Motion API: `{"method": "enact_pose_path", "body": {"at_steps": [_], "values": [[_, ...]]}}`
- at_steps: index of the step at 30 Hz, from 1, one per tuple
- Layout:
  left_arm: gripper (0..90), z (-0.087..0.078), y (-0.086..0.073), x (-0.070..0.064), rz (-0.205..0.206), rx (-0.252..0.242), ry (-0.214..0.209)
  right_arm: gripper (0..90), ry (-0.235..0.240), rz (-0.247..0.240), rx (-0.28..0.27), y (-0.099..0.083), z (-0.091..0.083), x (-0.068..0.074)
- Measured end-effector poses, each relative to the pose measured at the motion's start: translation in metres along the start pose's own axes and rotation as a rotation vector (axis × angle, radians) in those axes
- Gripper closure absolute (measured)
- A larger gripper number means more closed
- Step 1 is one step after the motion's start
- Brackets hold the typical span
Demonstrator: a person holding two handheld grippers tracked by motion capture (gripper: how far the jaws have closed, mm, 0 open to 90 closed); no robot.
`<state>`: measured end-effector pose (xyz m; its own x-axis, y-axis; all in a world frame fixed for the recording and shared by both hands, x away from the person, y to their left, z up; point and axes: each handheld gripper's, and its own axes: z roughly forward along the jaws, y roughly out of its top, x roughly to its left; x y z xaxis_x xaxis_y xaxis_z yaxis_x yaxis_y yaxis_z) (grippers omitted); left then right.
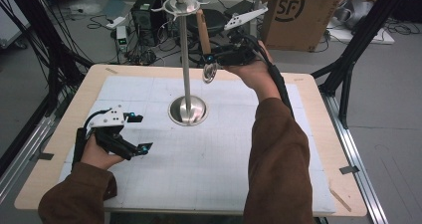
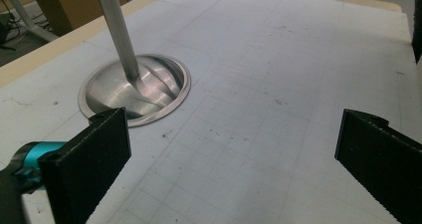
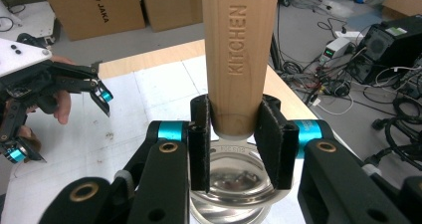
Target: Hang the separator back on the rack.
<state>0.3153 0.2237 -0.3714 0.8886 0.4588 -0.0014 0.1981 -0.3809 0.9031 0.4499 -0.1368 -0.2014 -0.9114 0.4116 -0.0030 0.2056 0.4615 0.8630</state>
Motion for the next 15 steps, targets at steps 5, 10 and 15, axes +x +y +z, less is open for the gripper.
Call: {"method": "enact_pose_path", "body": {"at_steps": [5, 10, 15], "values": [[1.7, -0.0001, 0.0, 0.0002, 0.002, 0.002, -0.001, 64.8, 0.0, -0.013, 0.007, -0.0002, -0.0004, 0.0006], [1.6, 0.0005, 0.0, -0.0004, 0.002, 0.002, -0.001, 59.1, -0.011, -0.012, 0.002, -0.0001, -0.0042, 0.0011], [1.6, 0.0006, 0.0, -0.0004, 0.005, 0.004, -0.001, 55.6, -0.027, -0.015, -0.002, -0.0009, -0.0097, 0.0014]]}}
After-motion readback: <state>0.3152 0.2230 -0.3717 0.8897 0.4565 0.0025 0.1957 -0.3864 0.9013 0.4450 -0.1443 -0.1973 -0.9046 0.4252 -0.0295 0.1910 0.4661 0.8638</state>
